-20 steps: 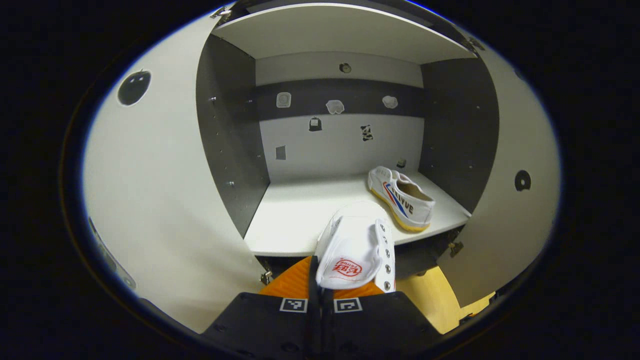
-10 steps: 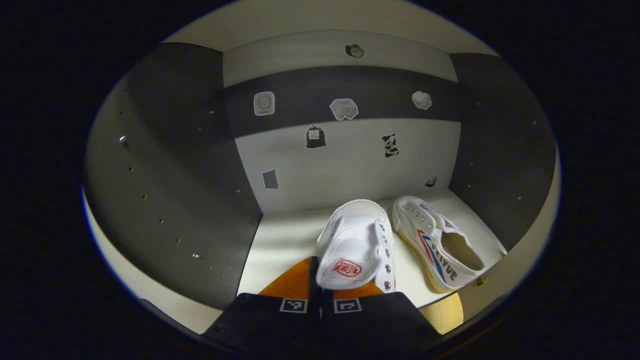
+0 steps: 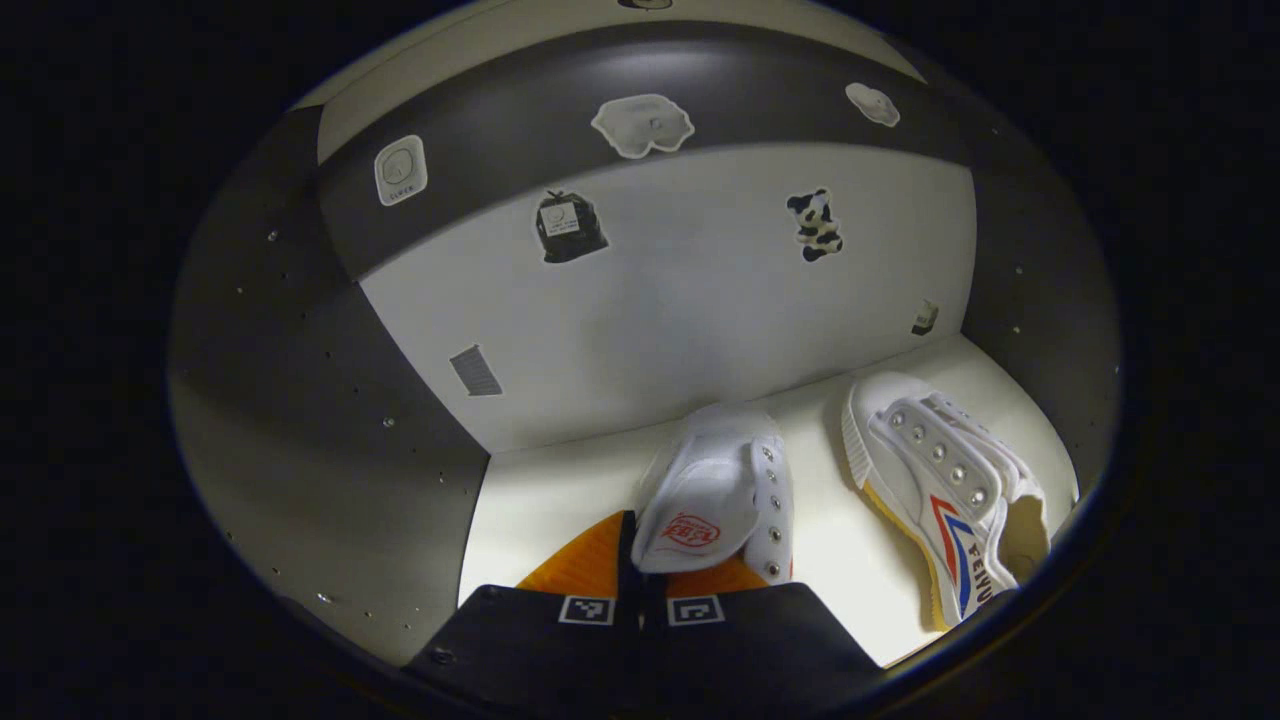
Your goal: Grab one shoe with the right hand and put it into the shoe cabinet, grab the other shoe with the left hand and put it into the shoe cabinet; then close the right door with the right hand and the left door with the left hand.
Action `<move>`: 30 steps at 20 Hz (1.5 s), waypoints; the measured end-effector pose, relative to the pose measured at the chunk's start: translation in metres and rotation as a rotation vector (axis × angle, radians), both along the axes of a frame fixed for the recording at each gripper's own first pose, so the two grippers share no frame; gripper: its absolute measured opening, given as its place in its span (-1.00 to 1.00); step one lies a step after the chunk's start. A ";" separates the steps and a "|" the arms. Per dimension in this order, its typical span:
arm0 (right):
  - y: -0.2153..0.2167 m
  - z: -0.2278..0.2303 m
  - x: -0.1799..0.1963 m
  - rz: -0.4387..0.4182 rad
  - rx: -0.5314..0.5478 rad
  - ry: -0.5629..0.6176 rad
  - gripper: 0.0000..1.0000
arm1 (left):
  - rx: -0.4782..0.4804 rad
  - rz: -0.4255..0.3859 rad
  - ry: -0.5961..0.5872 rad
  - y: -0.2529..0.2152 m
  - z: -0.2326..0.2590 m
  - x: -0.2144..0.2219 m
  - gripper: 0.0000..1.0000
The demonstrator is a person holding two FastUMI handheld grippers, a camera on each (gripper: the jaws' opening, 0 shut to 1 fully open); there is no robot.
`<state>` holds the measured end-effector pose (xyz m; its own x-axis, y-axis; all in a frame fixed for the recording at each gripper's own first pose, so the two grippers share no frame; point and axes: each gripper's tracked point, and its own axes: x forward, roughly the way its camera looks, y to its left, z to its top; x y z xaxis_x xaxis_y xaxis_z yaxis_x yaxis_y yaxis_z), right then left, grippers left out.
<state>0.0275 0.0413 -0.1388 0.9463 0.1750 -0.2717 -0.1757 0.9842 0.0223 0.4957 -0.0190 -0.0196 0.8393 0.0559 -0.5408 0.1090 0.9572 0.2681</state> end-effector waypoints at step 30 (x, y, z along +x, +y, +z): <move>-0.103 0.142 -0.056 -0.390 0.044 -0.143 0.96 | -0.323 -0.209 -0.406 0.026 0.014 -0.405 0.93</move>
